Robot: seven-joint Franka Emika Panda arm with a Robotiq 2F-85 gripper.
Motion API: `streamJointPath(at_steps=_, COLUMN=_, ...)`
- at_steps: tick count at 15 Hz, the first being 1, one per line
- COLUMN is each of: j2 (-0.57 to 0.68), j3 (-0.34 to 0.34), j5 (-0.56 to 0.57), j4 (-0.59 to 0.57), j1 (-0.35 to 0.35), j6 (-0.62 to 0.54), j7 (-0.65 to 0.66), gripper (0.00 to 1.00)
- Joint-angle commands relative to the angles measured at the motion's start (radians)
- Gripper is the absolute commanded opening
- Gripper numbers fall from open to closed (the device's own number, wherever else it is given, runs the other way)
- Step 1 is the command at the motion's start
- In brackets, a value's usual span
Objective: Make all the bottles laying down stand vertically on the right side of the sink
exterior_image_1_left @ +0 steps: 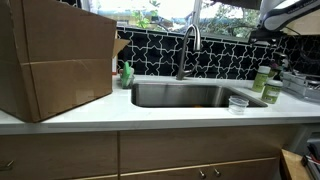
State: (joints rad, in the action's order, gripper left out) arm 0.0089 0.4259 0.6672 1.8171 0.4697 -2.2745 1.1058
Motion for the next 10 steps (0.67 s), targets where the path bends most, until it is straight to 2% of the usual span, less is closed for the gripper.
streamJointPath(at_steps=1, j2=-0.003, j3=0.008, j5=-0.036, j4=-0.002, j1=-0.010, j6=-0.004, j7=-0.040, gripper=1.00)
streamJointPath(at_steps=7, j2=-0.018, j3=0.006, j5=-0.056, j4=0.016, j1=-0.010, j6=-0.013, j7=-0.069, gripper=1.00)
streamJointPath(at_steps=9, j2=-0.058, j3=0.011, j5=-0.258, j4=0.016, j1=-0.009, j6=0.021, j7=-0.212, gripper=1.00)
streamJointPath(at_steps=10, j2=-0.082, j3=0.009, j5=-0.322, j4=0.021, j1=0.000, j6=0.039, j7=-0.268, gripper=1.00)
